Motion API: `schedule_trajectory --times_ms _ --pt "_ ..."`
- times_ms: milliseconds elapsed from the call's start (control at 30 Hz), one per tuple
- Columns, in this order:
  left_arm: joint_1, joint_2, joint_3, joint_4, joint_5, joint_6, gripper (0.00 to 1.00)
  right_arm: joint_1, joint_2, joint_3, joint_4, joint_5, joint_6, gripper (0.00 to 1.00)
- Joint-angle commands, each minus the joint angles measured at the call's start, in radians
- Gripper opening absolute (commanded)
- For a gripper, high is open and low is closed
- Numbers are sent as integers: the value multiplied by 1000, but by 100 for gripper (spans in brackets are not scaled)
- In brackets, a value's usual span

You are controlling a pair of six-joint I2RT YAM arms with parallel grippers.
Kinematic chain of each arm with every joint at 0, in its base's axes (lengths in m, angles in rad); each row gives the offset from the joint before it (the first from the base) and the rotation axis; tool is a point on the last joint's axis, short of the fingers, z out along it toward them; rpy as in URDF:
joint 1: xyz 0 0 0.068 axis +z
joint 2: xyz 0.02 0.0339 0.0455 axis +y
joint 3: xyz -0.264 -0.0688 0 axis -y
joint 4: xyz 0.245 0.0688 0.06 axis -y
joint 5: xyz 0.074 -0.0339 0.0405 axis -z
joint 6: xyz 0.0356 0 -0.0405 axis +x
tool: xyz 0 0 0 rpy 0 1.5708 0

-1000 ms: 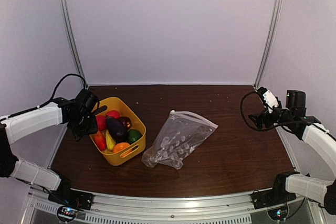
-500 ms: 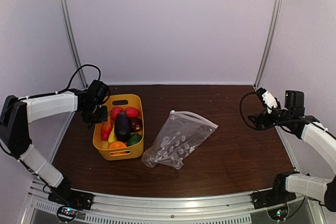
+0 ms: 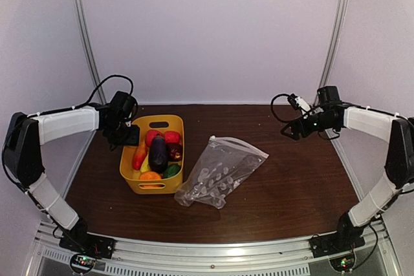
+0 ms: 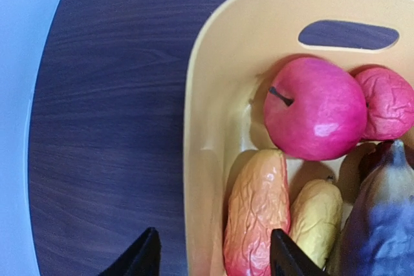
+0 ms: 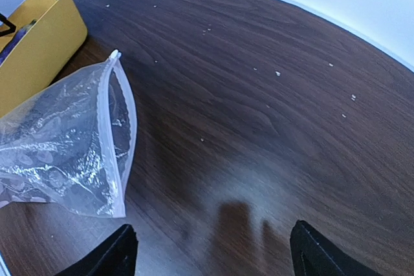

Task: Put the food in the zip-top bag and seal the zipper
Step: Adjust the bin at the corner of the board, then pick up the zipper food storage bag from the center of the board.

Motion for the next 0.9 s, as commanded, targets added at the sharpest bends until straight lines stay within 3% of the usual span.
schedule_trajectory --times_ms 0,67,233,400,567,733,867 --pt "2 -58 138 -77 -64 35 64 78 166 184 -111 -60 47 80" --pt "2 -98 185 -91 -60 33 72 103 251 261 -144 -109 67 78" --pt "-1 -192 181 18 143 37 73 146 436 447 -281 -293 35 73" --pt "-19 -266 47 249 421 97 70 220 552 574 -420 -313 -63 70" --pt "-45 -226 65 279 514 94 68 261 626 614 -402 -320 -22 67" --pt "-91 -179 104 281 531 57 67 270 689 675 -457 -380 -31 56" --pt "-140 -135 131 281 509 30 66 275 719 723 -565 -433 -91 32"
